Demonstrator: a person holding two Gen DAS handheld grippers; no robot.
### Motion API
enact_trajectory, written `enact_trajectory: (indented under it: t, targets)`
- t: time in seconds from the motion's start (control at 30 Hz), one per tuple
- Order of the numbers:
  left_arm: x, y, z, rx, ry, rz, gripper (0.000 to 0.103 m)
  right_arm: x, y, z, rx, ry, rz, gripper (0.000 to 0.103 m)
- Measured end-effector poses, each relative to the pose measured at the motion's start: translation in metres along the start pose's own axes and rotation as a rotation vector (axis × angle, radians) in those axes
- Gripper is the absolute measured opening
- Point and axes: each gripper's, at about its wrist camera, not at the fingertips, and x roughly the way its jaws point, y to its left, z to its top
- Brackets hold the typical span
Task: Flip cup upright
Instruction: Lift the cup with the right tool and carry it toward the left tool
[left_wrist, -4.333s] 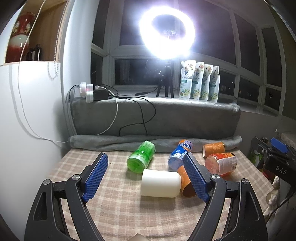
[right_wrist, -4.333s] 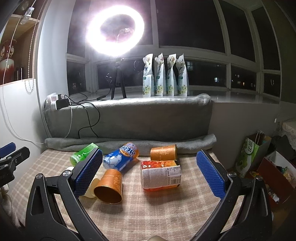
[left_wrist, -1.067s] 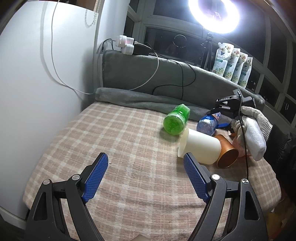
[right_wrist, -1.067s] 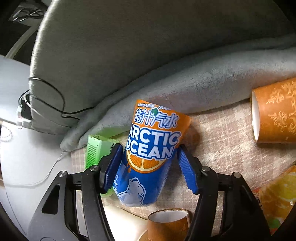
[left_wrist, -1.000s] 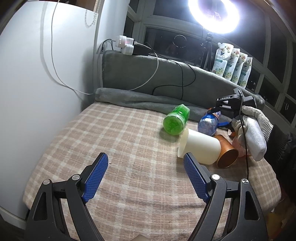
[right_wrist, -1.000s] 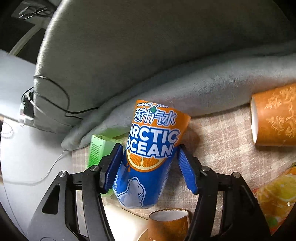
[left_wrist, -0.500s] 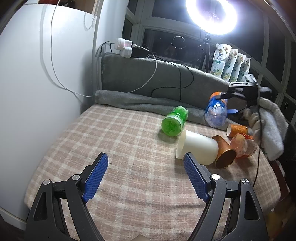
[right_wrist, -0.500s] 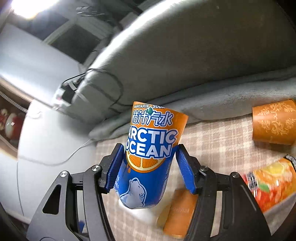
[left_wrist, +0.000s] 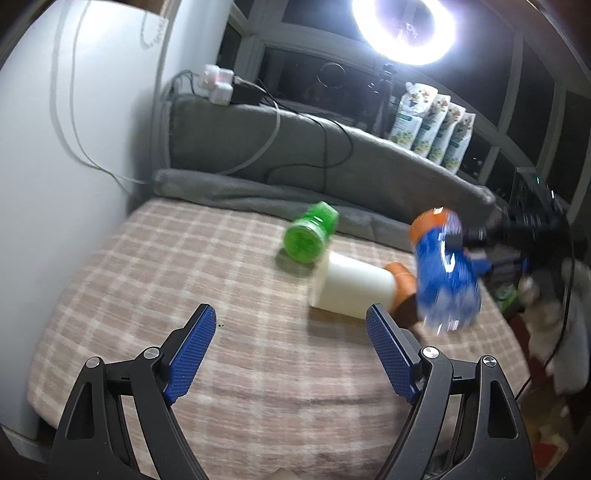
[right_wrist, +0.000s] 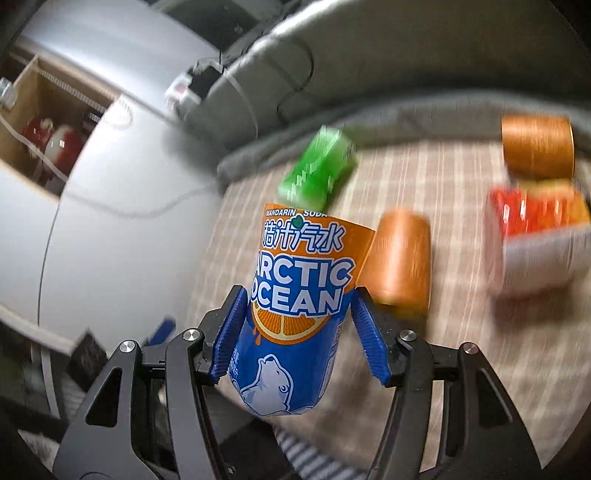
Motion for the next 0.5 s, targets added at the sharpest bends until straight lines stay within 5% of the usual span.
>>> enact_trajectory:
  t: [0.5]
  targets:
    - [0.021, -0.015, -0.004, -0.047, 0.164, -0.184, 0.084, 0.054, -0.018, -0.053, -0.003, 0.138, -0.066, 0.063]
